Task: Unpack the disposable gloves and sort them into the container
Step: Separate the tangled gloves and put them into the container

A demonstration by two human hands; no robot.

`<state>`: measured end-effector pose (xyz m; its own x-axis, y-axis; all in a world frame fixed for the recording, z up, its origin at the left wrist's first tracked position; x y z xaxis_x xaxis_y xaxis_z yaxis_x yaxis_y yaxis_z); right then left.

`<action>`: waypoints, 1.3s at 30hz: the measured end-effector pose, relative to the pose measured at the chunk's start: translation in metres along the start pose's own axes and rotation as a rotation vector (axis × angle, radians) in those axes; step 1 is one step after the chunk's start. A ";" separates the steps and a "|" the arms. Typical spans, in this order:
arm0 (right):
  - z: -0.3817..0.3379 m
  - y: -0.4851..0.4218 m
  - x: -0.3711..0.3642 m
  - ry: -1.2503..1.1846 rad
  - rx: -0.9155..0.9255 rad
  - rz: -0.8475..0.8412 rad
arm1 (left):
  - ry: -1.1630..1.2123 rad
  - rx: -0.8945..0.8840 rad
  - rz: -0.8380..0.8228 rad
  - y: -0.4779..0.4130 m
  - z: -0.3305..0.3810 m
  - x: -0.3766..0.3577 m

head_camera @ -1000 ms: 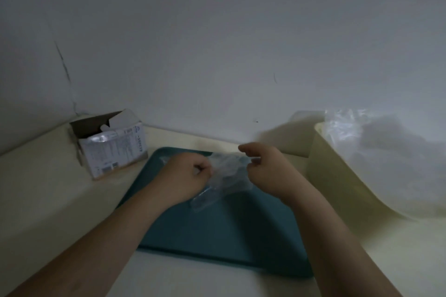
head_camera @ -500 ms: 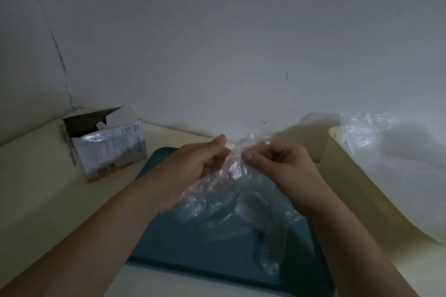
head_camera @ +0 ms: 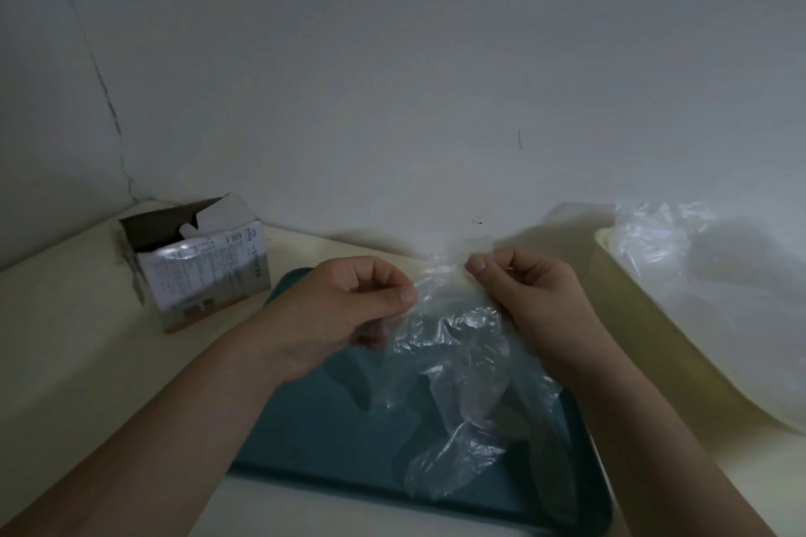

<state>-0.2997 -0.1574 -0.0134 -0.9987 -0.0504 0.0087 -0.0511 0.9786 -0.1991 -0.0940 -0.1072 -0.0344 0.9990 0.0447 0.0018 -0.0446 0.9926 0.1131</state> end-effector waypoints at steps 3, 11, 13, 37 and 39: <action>0.002 0.005 -0.013 -0.126 -0.073 -0.142 | 0.123 -0.025 -0.033 0.001 0.004 -0.002; -0.015 0.019 -0.037 -0.167 0.055 -0.298 | 0.125 -0.045 -0.105 0.006 0.001 -0.018; -0.025 0.024 -0.041 0.000 0.179 -0.330 | 0.101 -0.068 -0.189 0.012 0.002 -0.031; -0.034 0.020 -0.017 0.095 -0.016 -0.034 | -0.041 -0.282 0.323 0.010 0.030 0.018; -0.057 0.023 0.000 0.148 0.055 0.031 | -0.045 -0.351 0.369 0.013 0.038 0.021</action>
<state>-0.3008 -0.1233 0.0378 -0.9893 0.0132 0.1456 -0.0246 0.9667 -0.2548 -0.0731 -0.0976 0.0051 0.9154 0.4020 0.0220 -0.3850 0.8901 -0.2438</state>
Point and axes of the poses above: each hand's wrist, its own y-axis away from the middle knuckle, its own x-axis out of the back of the hand, z = x × y, the point moved 8 cm from there along -y, towards the middle knuckle, and after that the axes turned 9 degrees about z, right-handed, at the moved point
